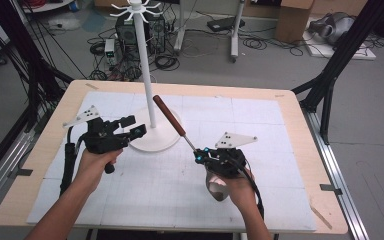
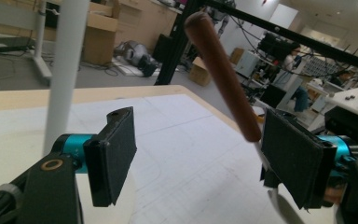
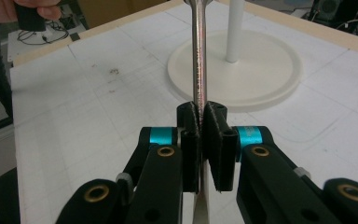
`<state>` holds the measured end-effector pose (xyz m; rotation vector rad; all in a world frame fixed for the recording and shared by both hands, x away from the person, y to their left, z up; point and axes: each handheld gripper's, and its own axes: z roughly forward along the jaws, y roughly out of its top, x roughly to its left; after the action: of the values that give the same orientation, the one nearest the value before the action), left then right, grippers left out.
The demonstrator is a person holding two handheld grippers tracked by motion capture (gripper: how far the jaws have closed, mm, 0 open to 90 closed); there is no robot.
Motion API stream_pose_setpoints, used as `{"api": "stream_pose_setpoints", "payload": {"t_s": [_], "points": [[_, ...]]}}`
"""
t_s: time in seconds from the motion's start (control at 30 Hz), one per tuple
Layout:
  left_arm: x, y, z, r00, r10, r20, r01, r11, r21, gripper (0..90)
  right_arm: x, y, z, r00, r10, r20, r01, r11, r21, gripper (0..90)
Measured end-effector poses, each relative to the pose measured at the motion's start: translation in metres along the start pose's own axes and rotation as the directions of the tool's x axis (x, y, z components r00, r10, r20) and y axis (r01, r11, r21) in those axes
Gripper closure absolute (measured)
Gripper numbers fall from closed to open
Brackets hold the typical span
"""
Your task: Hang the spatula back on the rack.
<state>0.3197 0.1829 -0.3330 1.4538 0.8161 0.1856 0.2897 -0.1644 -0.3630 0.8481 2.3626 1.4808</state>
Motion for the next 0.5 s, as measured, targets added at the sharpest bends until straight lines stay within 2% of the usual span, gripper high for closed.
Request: {"api": "stream_pose_setpoints", "payload": {"t_s": [0.13,0.33,0.5], "points": [[-0.010,0.008,0.013,0.9997,0.009,0.022,-0.009,1.0000,0.002,26.5,0.006,0.004,0.002,1.0000,-0.008,0.002,0.008,1.000,-0.027,84.7],[-0.017,0.014,0.023,0.9991,0.010,0.041,-0.010,0.9999,0.003,26.2,0.013,0.007,0.006,0.9998,-0.020,0.007,0.021,0.999,-0.028,84.7],[-0.020,0.015,0.031,0.9991,-0.024,0.036,0.023,0.9997,0.002,26.4,0.018,0.010,0.009,0.9993,-0.034,0.013,0.034,0.999,-0.032,84.7]]}}
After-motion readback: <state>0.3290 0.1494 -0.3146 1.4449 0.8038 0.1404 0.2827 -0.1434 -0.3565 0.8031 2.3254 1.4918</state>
